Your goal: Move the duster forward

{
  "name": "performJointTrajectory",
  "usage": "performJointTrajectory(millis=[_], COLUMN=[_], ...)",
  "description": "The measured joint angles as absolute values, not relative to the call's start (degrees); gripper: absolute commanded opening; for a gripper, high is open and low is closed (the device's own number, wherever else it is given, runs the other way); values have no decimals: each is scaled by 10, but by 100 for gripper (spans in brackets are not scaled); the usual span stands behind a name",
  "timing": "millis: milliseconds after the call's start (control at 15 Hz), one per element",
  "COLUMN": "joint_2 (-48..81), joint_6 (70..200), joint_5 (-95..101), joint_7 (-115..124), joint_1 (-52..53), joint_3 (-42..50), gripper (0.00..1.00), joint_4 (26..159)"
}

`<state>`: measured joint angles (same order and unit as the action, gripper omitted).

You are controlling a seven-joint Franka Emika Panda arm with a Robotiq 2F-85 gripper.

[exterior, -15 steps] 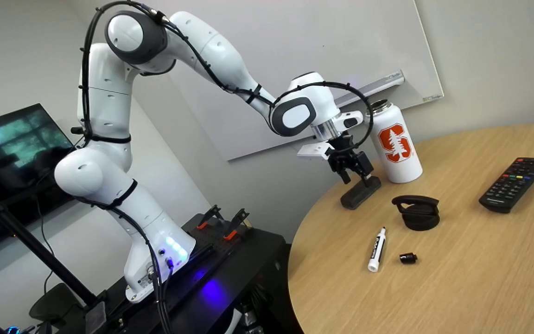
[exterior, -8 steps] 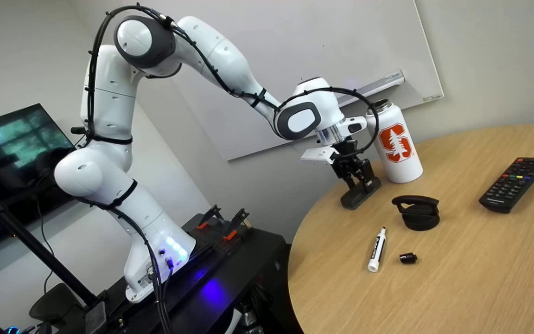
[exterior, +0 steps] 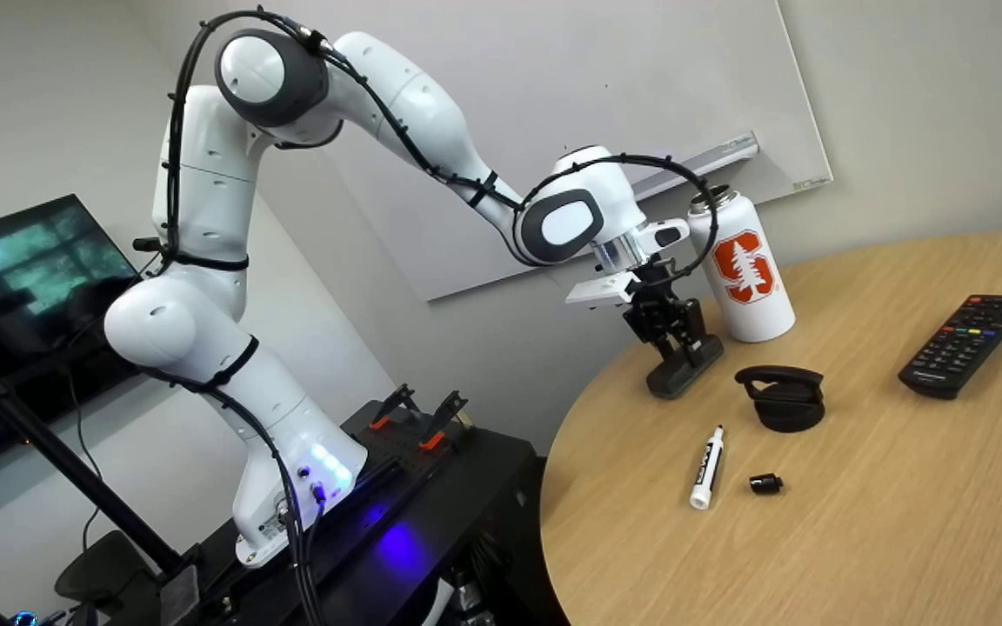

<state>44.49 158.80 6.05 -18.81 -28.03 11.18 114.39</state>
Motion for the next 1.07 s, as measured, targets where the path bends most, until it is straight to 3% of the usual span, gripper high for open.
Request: performJointTrajectory(millis=[600, 1067], joint_2=[323, 171], joint_6=[1771, 1817], joint_5=[190, 206], joint_7=[-273, -382], joint_1=[-286, -539], joint_3=[168, 42], gripper=[27, 27], joint_4=[1361, 1544])
